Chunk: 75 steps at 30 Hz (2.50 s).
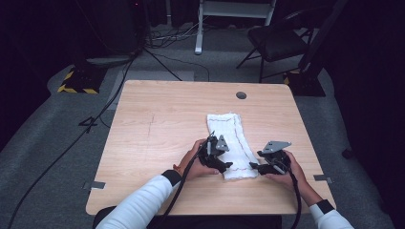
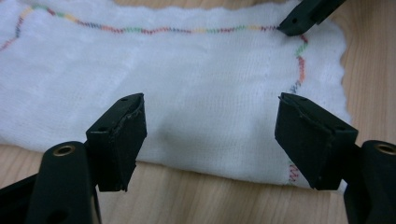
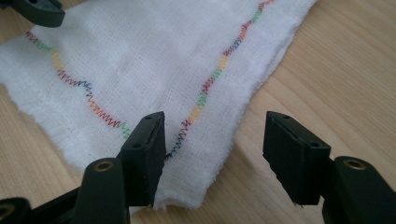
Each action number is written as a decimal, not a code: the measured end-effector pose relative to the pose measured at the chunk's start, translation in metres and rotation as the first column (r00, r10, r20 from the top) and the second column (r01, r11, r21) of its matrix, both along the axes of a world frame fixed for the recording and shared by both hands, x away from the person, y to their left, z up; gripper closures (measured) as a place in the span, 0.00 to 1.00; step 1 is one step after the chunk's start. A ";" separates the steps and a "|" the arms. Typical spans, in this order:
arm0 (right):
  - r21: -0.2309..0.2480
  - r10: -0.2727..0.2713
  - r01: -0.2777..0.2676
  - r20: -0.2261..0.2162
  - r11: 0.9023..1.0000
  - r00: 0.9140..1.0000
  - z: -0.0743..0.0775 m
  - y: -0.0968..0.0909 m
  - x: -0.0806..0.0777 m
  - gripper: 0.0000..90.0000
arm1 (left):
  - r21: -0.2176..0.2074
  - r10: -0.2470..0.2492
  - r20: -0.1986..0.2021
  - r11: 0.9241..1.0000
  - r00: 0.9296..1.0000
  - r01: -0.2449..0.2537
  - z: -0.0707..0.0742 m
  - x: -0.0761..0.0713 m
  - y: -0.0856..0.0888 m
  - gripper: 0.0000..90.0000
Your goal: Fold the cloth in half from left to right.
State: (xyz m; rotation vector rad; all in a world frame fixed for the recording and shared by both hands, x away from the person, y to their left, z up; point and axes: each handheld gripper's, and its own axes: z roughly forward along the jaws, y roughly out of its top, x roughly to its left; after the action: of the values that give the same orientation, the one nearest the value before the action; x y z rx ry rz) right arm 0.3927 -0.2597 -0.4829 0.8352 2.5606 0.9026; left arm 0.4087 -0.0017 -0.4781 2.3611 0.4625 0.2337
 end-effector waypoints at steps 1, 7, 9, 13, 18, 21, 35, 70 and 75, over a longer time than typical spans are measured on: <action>0.002 0.005 -0.005 -0.003 1.000 1.000 -0.001 0.000 -0.001 0.47 | 0.034 -0.002 0.001 0.999 1.000 0.002 -0.002 0.000 -0.001 0.28; 0.032 0.017 -0.015 -0.037 0.999 0.999 -0.003 -0.003 -0.003 0.48 | 0.064 0.002 -0.004 0.998 1.000 -0.002 -0.010 -0.004 0.000 0.28; 0.037 0.016 -0.015 -0.038 0.999 0.999 -0.003 -0.003 -0.004 0.48 | 0.063 -0.001 -0.008 0.998 1.000 0.001 -0.011 -0.006 0.002 0.29; 0.056 0.023 -0.020 -0.061 0.998 0.998 -0.004 0.000 -0.007 0.51 | 0.051 -0.011 -0.056 0.999 0.998 0.014 -0.012 -0.005 0.011 0.29; 0.047 0.056 -0.053 -0.058 0.997 0.997 -0.003 0.011 -0.017 0.53 | 0.035 -0.011 -0.068 0.999 0.998 0.013 -0.014 -0.009 0.020 0.29; 0.043 0.061 -0.059 -0.056 0.997 0.997 -0.003 0.014 -0.020 0.53 | 0.047 -0.013 -0.054 0.999 0.998 0.015 -0.013 -0.014 0.023 0.29; 0.036 0.135 -0.133 -0.066 0.990 0.989 -0.003 0.032 -0.037 0.49 | 0.069 0.006 -0.033 0.998 0.999 -0.004 -0.011 -0.035 0.041 0.29; 0.073 -0.109 0.104 0.067 0.992 0.992 0.027 0.032 0.086 0.44 | -0.017 0.270 0.027 0.963 0.963 -0.270 0.008 0.088 0.035 0.26; 0.074 -0.153 0.149 0.042 0.986 0.987 0.019 0.042 0.112 0.44 | -0.024 0.327 0.002 0.945 0.945 -0.326 0.001 0.113 0.028 0.26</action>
State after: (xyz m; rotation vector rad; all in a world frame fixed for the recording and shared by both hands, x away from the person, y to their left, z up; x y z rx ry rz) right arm 0.5044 -0.2174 -0.4637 1.0004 2.3994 0.9592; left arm 0.5214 0.0262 -0.4772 2.2494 0.8505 0.3850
